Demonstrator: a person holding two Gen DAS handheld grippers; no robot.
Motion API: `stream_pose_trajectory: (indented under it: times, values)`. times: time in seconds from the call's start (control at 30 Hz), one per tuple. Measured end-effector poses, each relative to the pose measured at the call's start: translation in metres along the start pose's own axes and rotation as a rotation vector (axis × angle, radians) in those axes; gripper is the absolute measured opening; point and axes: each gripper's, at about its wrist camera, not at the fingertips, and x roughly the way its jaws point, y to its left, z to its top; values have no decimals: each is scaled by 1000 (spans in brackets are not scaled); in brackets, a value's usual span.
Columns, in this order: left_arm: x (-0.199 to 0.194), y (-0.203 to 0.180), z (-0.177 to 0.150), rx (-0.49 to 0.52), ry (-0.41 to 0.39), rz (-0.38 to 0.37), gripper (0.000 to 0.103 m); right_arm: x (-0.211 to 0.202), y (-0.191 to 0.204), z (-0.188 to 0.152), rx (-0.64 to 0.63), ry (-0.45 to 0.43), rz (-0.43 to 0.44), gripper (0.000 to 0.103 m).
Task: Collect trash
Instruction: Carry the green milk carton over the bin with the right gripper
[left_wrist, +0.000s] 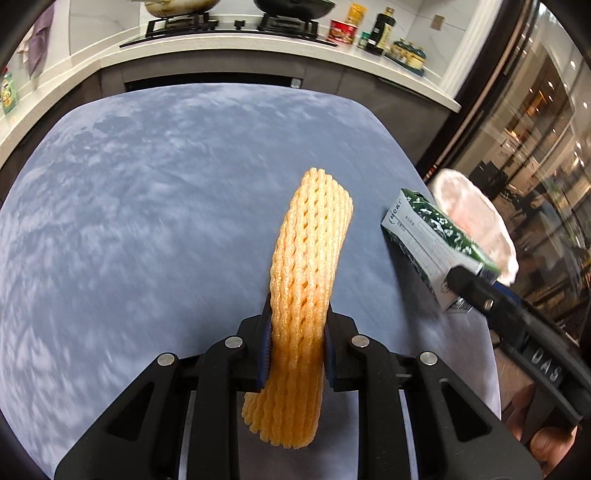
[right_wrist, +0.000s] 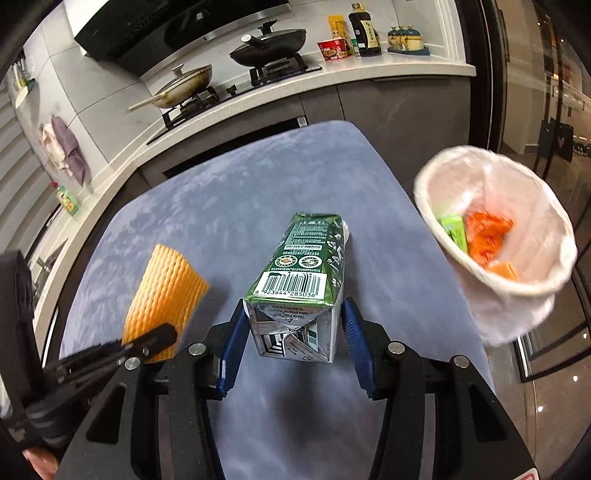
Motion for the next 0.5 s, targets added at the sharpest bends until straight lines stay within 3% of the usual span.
stream_pose_trajectory:
  times: [0.3,0.5]
  values:
    - [0,-35,-38,42,49,0,21,-17,-28,-48,9,60,2,48]
    - [3,-41,-49,48,66,29,21,-12,-25,-43,35,51,19,61]
